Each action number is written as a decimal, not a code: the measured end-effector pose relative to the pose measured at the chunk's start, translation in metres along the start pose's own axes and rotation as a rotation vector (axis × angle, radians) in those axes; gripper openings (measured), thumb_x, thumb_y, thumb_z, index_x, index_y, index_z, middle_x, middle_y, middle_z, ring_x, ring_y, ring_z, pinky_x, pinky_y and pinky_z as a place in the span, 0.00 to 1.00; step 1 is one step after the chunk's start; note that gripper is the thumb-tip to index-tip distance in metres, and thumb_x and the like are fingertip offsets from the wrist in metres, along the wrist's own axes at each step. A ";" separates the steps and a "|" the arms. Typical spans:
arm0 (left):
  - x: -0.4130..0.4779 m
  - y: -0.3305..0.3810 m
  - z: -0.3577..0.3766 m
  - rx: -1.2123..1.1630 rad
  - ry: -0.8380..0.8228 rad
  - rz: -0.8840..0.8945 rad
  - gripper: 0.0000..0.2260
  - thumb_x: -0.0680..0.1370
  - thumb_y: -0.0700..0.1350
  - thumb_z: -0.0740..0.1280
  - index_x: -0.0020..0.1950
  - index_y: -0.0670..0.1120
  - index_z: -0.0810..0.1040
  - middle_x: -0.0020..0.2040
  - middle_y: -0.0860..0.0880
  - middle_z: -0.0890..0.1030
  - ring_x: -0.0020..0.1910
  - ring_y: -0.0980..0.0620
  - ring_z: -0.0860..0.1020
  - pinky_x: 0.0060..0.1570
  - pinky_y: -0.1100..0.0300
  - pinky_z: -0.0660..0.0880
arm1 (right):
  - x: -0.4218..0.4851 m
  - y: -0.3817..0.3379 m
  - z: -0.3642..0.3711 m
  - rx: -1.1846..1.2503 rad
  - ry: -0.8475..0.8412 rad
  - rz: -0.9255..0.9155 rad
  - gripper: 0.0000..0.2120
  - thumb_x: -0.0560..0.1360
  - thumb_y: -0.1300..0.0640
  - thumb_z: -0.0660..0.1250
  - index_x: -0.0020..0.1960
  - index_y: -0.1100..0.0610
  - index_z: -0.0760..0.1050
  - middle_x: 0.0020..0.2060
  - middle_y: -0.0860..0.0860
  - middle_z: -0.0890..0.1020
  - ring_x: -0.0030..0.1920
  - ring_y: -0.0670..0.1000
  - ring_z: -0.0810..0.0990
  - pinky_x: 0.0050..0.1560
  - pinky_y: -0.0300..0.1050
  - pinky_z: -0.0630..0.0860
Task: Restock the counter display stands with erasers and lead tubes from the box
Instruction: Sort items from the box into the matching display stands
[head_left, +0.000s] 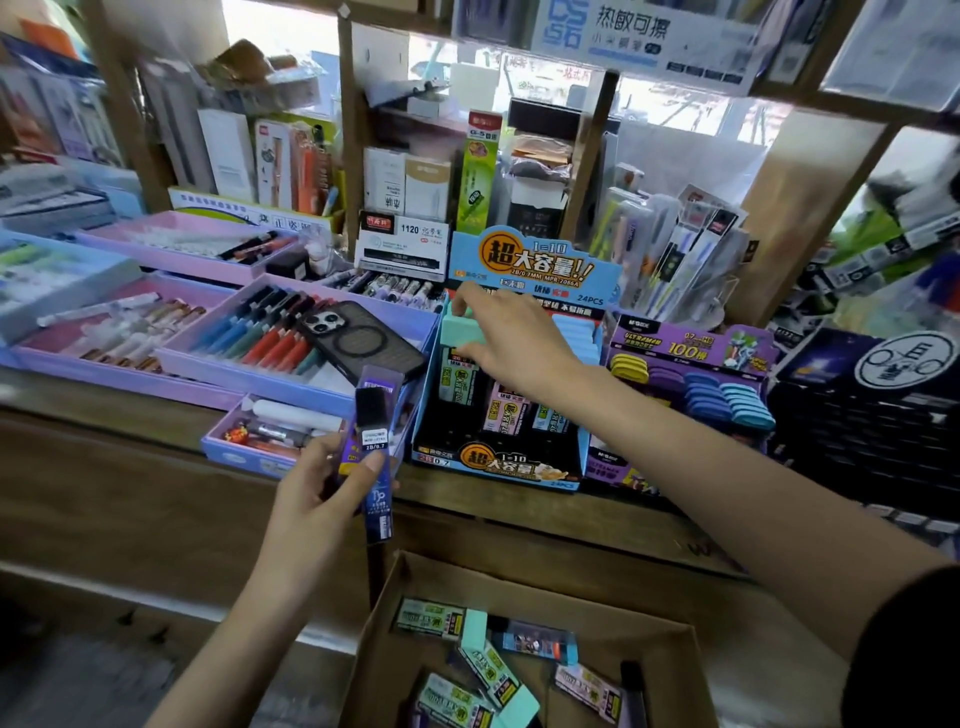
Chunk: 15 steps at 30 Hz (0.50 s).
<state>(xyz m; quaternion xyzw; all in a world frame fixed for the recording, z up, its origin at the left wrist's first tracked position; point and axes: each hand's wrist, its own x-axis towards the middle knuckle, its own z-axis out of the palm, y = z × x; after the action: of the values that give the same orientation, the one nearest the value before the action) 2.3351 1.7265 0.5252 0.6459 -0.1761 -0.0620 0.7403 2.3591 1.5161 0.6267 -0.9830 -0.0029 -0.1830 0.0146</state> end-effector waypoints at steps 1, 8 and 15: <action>-0.001 0.000 0.000 -0.006 0.002 -0.003 0.05 0.76 0.38 0.65 0.50 0.45 0.77 0.39 0.53 0.84 0.37 0.59 0.82 0.35 0.71 0.75 | -0.002 0.000 0.003 -0.050 0.041 -0.038 0.16 0.73 0.54 0.69 0.57 0.57 0.70 0.53 0.56 0.75 0.55 0.58 0.71 0.51 0.50 0.66; -0.003 0.003 0.004 -0.004 -0.016 -0.010 0.04 0.76 0.39 0.65 0.49 0.44 0.77 0.39 0.52 0.84 0.38 0.58 0.82 0.37 0.68 0.76 | -0.008 0.000 0.000 -0.229 0.123 -0.114 0.16 0.79 0.49 0.58 0.61 0.57 0.73 0.58 0.54 0.72 0.61 0.56 0.66 0.58 0.48 0.60; -0.010 0.012 0.025 -0.045 -0.043 -0.005 0.09 0.72 0.47 0.67 0.47 0.43 0.78 0.38 0.47 0.84 0.38 0.52 0.82 0.37 0.65 0.77 | -0.067 -0.037 -0.010 0.770 -0.004 0.259 0.13 0.74 0.44 0.66 0.50 0.53 0.76 0.41 0.46 0.78 0.40 0.38 0.74 0.42 0.32 0.71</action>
<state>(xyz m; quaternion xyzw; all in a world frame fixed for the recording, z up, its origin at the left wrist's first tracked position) 2.3154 1.7085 0.5376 0.6280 -0.1891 -0.0816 0.7505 2.2926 1.5527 0.6127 -0.8984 0.0524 -0.1631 0.4043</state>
